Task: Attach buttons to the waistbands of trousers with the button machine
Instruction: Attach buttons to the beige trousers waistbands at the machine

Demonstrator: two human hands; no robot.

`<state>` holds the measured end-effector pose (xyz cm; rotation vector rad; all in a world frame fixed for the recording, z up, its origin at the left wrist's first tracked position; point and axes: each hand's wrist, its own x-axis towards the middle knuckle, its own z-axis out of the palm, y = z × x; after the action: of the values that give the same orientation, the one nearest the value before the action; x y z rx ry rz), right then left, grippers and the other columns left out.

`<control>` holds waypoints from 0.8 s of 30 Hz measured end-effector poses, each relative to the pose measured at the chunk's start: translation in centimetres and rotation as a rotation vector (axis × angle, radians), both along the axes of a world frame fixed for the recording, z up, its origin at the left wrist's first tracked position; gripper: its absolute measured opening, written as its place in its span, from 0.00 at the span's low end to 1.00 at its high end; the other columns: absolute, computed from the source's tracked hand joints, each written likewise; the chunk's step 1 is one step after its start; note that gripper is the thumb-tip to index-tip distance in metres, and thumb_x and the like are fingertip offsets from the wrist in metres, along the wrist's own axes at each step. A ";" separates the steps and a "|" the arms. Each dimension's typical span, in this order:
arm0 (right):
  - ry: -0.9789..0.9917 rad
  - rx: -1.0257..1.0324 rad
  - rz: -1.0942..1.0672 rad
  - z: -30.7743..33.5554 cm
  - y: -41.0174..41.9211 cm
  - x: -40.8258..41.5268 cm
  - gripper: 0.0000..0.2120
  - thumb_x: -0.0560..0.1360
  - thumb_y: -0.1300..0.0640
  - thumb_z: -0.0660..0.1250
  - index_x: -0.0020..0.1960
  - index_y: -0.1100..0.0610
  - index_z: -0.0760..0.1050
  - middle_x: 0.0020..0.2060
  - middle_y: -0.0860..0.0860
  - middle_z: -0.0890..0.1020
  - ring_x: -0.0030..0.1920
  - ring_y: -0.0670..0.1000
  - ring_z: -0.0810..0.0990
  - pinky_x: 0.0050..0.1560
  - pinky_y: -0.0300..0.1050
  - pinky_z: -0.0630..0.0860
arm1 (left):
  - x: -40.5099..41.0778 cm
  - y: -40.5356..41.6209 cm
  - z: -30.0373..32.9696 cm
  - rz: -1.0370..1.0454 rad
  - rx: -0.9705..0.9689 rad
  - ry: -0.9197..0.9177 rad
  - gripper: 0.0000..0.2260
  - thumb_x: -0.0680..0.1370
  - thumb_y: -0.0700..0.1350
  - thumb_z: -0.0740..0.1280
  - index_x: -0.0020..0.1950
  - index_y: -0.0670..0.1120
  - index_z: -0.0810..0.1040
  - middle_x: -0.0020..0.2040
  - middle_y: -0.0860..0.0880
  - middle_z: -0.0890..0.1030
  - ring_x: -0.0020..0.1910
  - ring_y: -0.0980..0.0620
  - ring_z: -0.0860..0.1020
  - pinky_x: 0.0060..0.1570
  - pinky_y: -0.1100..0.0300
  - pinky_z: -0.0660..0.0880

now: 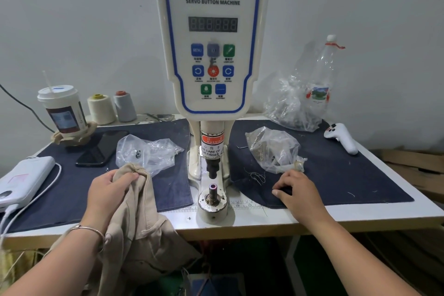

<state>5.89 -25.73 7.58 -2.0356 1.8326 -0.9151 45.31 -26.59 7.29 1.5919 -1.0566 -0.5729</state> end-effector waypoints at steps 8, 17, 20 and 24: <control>-0.244 -0.103 0.107 3.2 1.2 3.8 0.08 0.72 0.61 0.72 0.36 0.52 0.80 0.41 0.47 0.77 0.47 0.45 0.75 0.49 0.34 0.68 | -0.1 -0.2 0.0 0.021 0.003 -0.028 0.10 0.74 0.42 0.73 0.33 0.44 0.79 0.30 0.50 0.76 0.33 0.52 0.71 0.35 0.58 0.68; -0.334 -0.145 0.345 5.0 2.2 9.9 0.03 0.71 0.64 0.74 0.40 0.60 0.80 0.44 0.49 0.78 0.46 0.43 0.77 0.47 0.30 0.71 | -0.3 0.0 0.3 0.020 0.009 -0.017 0.09 0.74 0.42 0.72 0.34 0.41 0.80 0.30 0.49 0.75 0.33 0.51 0.71 0.35 0.58 0.68; -0.283 -0.166 0.361 4.9 2.0 10.5 0.04 0.70 0.65 0.75 0.41 0.64 0.80 0.42 0.44 0.76 0.48 0.44 0.75 0.48 0.27 0.68 | -0.4 0.1 0.5 0.019 0.000 -0.015 0.09 0.74 0.41 0.72 0.37 0.37 0.80 0.31 0.48 0.75 0.34 0.52 0.70 0.35 0.58 0.68; -0.209 -0.154 0.339 4.9 2.0 10.7 0.05 0.70 0.62 0.75 0.41 0.61 0.80 0.41 0.38 0.73 0.48 0.41 0.71 0.49 0.25 0.64 | -0.6 0.2 0.6 0.021 0.004 -0.009 0.10 0.74 0.41 0.72 0.39 0.35 0.80 0.33 0.46 0.76 0.34 0.51 0.70 0.35 0.57 0.67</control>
<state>16.58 -23.70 12.51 -2.1554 1.2949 -1.1430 44.75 -26.37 7.92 1.6087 -1.0448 -0.5546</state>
